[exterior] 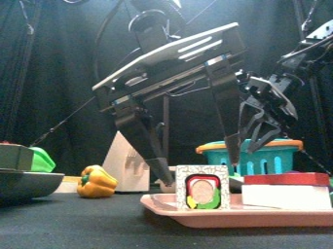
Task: Grab cleaver
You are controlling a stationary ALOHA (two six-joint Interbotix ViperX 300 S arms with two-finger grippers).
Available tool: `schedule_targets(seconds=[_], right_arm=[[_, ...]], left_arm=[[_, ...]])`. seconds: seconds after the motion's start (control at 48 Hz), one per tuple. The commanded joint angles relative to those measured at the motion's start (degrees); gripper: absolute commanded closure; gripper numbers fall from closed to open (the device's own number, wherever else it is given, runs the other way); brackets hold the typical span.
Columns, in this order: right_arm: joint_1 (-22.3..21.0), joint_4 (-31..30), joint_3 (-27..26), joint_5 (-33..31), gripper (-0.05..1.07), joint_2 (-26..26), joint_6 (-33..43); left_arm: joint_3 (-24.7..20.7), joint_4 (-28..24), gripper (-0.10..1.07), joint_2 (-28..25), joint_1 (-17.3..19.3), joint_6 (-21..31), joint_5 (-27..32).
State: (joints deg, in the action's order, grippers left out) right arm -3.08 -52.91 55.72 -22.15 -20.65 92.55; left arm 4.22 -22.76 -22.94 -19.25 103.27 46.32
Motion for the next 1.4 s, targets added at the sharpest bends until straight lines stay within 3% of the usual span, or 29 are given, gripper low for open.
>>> schedule_targets(seconds=[0.0, 0.167, 0.354, 0.667, 0.896, 1.125, 1.375], right_arm=[[-0.1, -0.3, -0.7, 0.1, 0.14, -1.1, 0.0], [-0.1, -1.1, -1.3, 0.1, 0.14, -1.1, 0.0], [-0.1, -3.1, -4.0, 0.2, 0.14, -1.0, 0.0], [0.7, -6.2, -10.9, 2.7, 0.14, -0.2, -0.4], [1.1, -5.5, -17.6, 3.1, 0.14, 1.9, -0.3], [1.9, -6.0, -24.3, 0.5, 0.15, 6.2, 0.0], [5.9, -3.3, -34.4, -15.9, 0.15, 13.8, -0.3]], left_arm=[[-0.1, -2.5, 0.02, 4.3, 0.1, -0.1, 0.8], [3.0, -11.9, 0.02, 10.5, -0.4, -0.4, 4.4], [8.7, -21.4, 0.02, 18.1, -0.9, -0.6, 4.7], [23.7, -36.8, 0.02, 33.0, -0.4, -0.4, 5.0], [35.2, -42.2, 0.02, 45.0, 0.3, 0.6, 4.7], [46.6, -45.9, 0.02, 58.2, 7.2, 0.6, 3.9], [55.6, -50.8, 0.02, 64.2, 14.2, 0.0, -7.3]])
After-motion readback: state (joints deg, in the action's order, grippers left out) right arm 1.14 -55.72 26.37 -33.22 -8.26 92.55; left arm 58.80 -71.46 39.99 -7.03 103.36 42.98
